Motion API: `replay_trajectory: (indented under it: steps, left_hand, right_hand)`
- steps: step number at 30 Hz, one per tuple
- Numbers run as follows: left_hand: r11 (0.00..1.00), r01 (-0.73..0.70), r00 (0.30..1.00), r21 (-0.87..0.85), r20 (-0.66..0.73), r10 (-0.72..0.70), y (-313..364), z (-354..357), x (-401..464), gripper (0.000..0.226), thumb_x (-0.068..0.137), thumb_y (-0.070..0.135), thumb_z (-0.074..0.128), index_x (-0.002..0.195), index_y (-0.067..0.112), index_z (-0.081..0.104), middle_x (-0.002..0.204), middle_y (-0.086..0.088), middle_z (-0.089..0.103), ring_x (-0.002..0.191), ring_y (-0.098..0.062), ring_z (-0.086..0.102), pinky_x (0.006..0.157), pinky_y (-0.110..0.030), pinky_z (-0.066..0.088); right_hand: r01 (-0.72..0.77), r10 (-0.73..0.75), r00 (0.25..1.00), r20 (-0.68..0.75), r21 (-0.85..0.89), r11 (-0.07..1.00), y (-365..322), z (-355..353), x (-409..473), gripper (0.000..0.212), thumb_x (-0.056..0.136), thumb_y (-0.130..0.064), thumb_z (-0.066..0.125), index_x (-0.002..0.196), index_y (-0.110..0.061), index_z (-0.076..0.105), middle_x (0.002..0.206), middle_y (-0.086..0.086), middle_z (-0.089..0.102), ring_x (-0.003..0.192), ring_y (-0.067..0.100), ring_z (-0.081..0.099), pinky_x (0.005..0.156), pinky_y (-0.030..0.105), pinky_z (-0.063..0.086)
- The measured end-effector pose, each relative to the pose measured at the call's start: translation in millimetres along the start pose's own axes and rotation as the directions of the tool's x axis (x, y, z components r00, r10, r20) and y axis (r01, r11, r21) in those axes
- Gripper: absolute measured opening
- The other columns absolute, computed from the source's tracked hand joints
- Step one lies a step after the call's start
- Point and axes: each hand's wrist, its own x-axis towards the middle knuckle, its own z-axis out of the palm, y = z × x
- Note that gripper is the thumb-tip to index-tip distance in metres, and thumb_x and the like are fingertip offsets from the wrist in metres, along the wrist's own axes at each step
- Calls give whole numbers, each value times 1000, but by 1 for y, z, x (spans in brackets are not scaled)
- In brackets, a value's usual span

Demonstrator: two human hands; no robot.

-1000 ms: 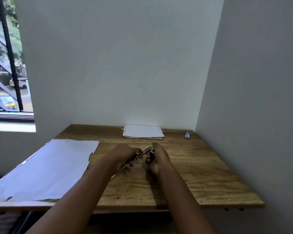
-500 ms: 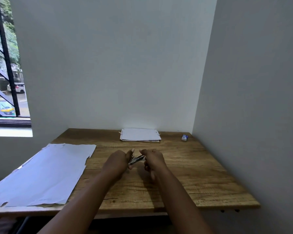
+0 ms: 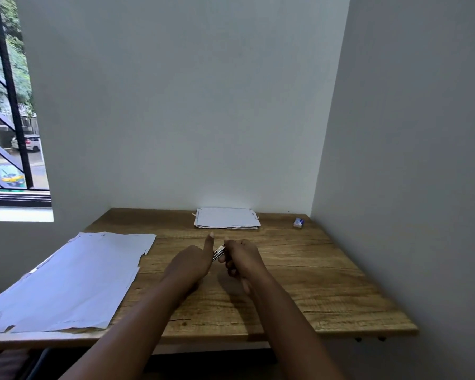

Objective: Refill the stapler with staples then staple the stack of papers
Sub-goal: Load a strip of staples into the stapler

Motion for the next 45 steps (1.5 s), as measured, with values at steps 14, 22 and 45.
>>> replay_trajectory:
  steps: [14,22,45]
  left_hand:
    - [920,-387,903,63,231,364,3,-16,6,14,72,19,82,80,16,71,76,3,73,69,-10,67,68,-31,53]
    - [908,-376,880,184,377,288,16,-1,16,25,67,36,86,78,25,66,74,12,64,69,-2,58,64,-24,45]
    - [936,-241,881,-256,347,322,180,202,186,45,104,21,36,149,17,32,153,-8,37,105,-3,39,54,10,36]
  right_hand:
    - [-172,161,985,-61,-322,931,-4,-37,10,17,83,-21,71,85,-4,68,69,9,66,43,13,51,39,18,37]
    - [-74,18,995,-100,-593,802,-9,-75,38,27,83,-30,70,99,-8,66,102,10,68,85,18,60,67,28,45]
    - [-141,-139,959,-249,-838,527,-24,-221,248,41,96,-39,47,129,-18,59,137,12,52,126,26,49,102,31,42]
